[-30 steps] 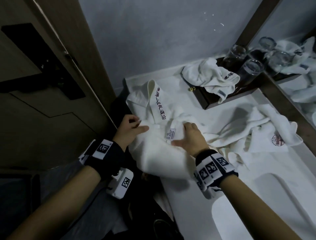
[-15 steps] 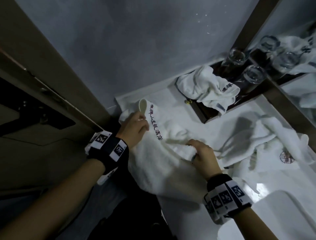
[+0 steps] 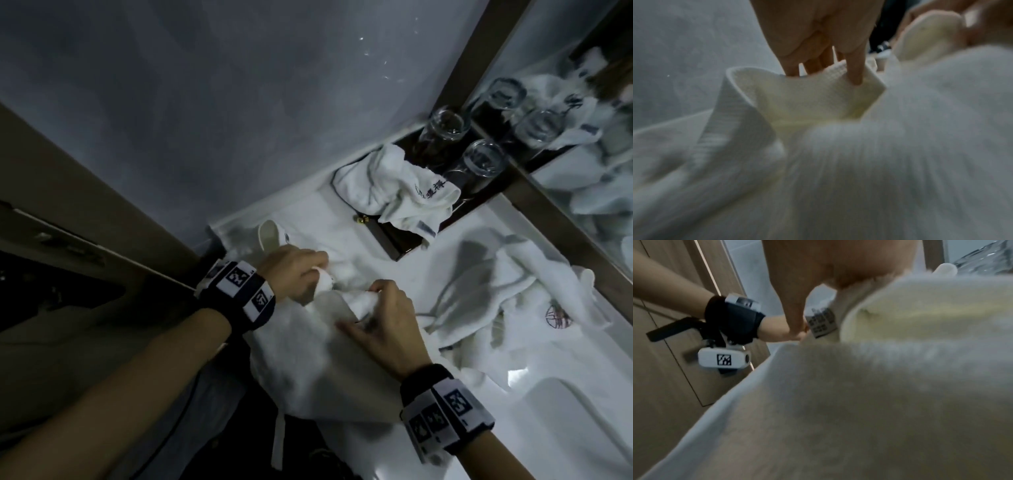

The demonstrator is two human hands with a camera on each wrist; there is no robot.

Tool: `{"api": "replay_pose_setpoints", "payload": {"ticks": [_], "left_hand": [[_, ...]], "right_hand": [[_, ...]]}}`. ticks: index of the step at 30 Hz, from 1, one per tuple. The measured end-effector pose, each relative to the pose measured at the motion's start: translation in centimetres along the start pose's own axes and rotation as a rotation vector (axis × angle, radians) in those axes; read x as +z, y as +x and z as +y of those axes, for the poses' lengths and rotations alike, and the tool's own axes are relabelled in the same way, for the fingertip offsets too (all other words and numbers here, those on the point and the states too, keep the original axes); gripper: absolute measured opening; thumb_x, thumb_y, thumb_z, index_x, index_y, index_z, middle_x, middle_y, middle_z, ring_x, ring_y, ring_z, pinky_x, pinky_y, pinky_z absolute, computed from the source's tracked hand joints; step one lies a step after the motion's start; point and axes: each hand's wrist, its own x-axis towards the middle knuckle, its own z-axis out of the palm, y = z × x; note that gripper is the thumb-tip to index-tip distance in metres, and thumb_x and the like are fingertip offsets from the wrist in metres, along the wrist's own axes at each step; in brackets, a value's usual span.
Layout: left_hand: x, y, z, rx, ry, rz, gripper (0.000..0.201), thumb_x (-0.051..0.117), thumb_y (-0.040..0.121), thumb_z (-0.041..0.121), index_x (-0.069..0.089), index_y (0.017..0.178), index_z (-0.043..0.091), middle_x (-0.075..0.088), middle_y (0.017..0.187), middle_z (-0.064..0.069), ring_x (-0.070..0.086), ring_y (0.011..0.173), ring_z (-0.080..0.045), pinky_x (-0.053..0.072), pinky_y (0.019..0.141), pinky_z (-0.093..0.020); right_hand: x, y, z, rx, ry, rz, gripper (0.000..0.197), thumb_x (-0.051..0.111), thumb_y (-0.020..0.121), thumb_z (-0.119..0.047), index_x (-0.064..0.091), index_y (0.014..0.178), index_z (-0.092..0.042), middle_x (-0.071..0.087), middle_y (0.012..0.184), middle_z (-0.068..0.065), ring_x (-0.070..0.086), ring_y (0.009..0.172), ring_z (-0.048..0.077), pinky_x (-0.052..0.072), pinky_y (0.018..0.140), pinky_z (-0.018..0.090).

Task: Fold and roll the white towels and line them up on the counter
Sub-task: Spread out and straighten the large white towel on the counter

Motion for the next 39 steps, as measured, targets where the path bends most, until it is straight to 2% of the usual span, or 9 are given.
{"api": "replay_pose_setpoints", "payload": {"ticks": [6,10,13,17,21,24,30,34,39], "left_hand": [[-4.4,3.2,3.3,-0.126,-0.298,0.292,0.014,0.052,0.090,0.024,0.054,0.096,0.012,0.060,0.080,-0.017,0.056,0.077,-0.035,0.047,0.073,-0.042],[-5.0,4.0,3.9,-0.206,-0.295,0.284,0.015,0.059,0.083,0.028,0.059,0.084,0.013,0.063,0.082,-0.013,0.057,0.078,-0.032,0.047,0.071,-0.036],[-4.9,4.1,3.8,-0.178,-0.386,0.239,0.013,0.065,0.080,0.020,0.063,0.077,0.008,0.064,0.074,-0.010,0.058,0.072,-0.025,0.046,0.069,-0.032],[-5.2,3.5,3.5,0.005,-0.558,0.190,0.004,0.069,0.079,0.013,0.067,0.078,0.010,0.061,0.061,0.009,0.055,0.059,0.006,0.042,0.061,-0.009],[-5.0,2.7,1.5,-0.085,-0.271,0.137,0.016,0.067,0.079,0.024,0.064,0.095,0.027,0.066,0.084,0.009,0.063,0.083,-0.015,0.048,0.073,-0.028],[-4.6,1.9,-0.5,-0.199,0.035,-0.009,0.024,0.058,0.083,0.013,0.060,0.106,0.017,0.065,0.104,-0.006,0.060,0.095,-0.028,0.050,0.078,-0.035],[-5.8,0.6,-3.0,-0.433,0.102,0.351,0.022,0.049,0.093,0.014,0.057,0.113,0.008,0.063,0.111,-0.016,0.057,0.100,-0.034,0.037,0.072,-0.033],[-4.9,0.0,-3.6,-0.470,0.194,0.383,0.039,0.048,0.089,0.001,0.046,0.126,0.009,0.048,0.126,-0.019,0.045,0.114,-0.036,0.040,0.094,-0.045],[-1.2,-1.1,-2.6,-0.464,0.365,0.330,0.066,0.039,0.085,-0.009,0.022,0.144,0.015,0.019,0.148,-0.024,0.025,0.132,-0.037,0.017,0.107,-0.050]], "right_hand": [[-0.5,0.3,-2.3,-0.171,-0.120,0.213,0.018,0.049,0.068,-0.011,0.053,0.084,-0.004,0.052,0.082,0.012,0.046,0.072,0.030,0.034,0.067,0.034],[-1.7,1.5,-3.4,-0.235,-0.089,0.252,0.040,0.032,0.065,-0.005,0.065,0.089,-0.004,0.064,0.089,0.012,0.059,0.080,0.032,0.041,0.072,0.033],[-1.9,2.9,-4.4,-0.245,-0.101,0.301,0.036,0.048,0.077,-0.022,0.059,0.105,-0.003,0.061,0.104,0.013,0.053,0.096,0.025,0.044,0.079,0.030],[-1.7,5.8,-4.8,-0.008,0.009,0.249,0.066,0.066,0.077,-0.043,0.045,0.126,-0.003,0.056,0.119,0.012,0.051,0.109,0.026,0.043,0.084,0.032],[-1.7,6.7,-3.5,0.051,-0.112,0.215,0.029,0.055,0.089,-0.023,0.054,0.112,-0.005,0.061,0.106,0.014,0.058,0.095,0.036,0.044,0.068,0.038],[-2.3,6.5,-2.6,0.039,-0.189,0.228,0.024,0.052,0.090,-0.022,0.054,0.108,-0.005,0.061,0.098,0.015,0.058,0.087,0.037,0.041,0.064,0.037],[-3.6,7.1,-0.2,0.193,-0.116,0.270,0.022,0.059,0.088,-0.024,0.058,0.101,-0.006,0.066,0.093,0.023,0.060,0.088,0.041,0.044,0.072,0.042],[-3.8,7.1,1.2,0.196,-0.103,0.335,0.016,0.063,0.085,-0.018,0.062,0.095,-0.005,0.068,0.086,0.023,0.063,0.081,0.042,0.045,0.066,0.041],[-3.2,7.0,2.5,0.211,-0.140,0.290,0.042,0.074,0.075,-0.020,0.055,0.106,0.002,0.059,0.104,0.023,0.058,0.090,0.040,0.046,0.070,0.042]]}}
